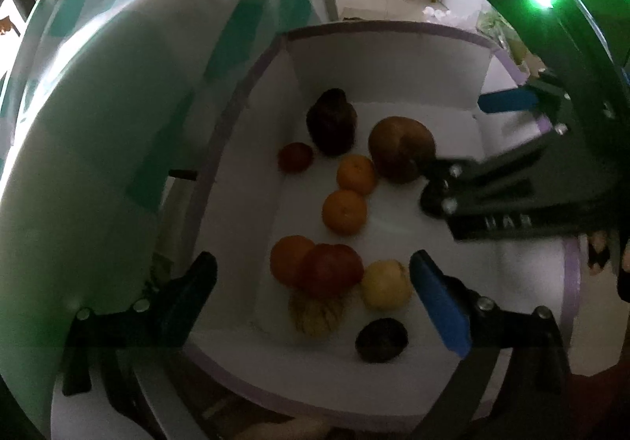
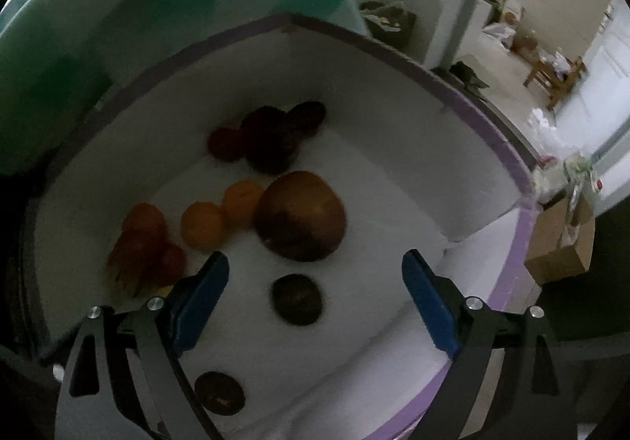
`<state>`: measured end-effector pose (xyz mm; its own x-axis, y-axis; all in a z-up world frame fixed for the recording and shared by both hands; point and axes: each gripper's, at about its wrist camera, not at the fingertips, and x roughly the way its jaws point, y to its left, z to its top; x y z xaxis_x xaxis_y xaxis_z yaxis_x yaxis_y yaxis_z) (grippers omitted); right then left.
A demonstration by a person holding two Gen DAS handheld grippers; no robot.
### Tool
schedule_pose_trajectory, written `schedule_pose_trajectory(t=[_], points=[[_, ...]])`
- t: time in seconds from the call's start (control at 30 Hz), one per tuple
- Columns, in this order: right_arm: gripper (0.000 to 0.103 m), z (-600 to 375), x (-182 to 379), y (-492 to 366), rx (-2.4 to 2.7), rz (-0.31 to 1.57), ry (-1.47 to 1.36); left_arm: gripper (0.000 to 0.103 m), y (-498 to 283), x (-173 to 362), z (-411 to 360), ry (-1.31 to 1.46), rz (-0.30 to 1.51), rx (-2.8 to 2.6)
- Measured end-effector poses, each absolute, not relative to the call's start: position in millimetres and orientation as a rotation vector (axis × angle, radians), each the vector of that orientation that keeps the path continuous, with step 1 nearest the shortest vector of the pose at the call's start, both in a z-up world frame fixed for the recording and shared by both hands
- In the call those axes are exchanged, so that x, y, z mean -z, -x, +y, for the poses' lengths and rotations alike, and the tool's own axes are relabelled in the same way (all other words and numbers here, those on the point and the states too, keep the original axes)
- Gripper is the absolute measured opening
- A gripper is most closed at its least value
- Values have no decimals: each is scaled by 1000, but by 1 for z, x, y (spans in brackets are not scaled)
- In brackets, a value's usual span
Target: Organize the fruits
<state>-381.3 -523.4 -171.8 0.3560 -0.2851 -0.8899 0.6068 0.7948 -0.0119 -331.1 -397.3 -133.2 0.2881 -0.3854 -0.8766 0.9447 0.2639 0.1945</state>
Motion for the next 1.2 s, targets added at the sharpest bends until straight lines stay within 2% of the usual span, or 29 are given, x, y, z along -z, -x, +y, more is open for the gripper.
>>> schedule_pose_trajectory(t=[0.4,1.2], points=[[87,-526,176,380,584,1058,-369,98,329,142,-397,-836,882,1071],[87,-524,181,374,579,1061,-381,98,327,150,-398,-850,892,1066]])
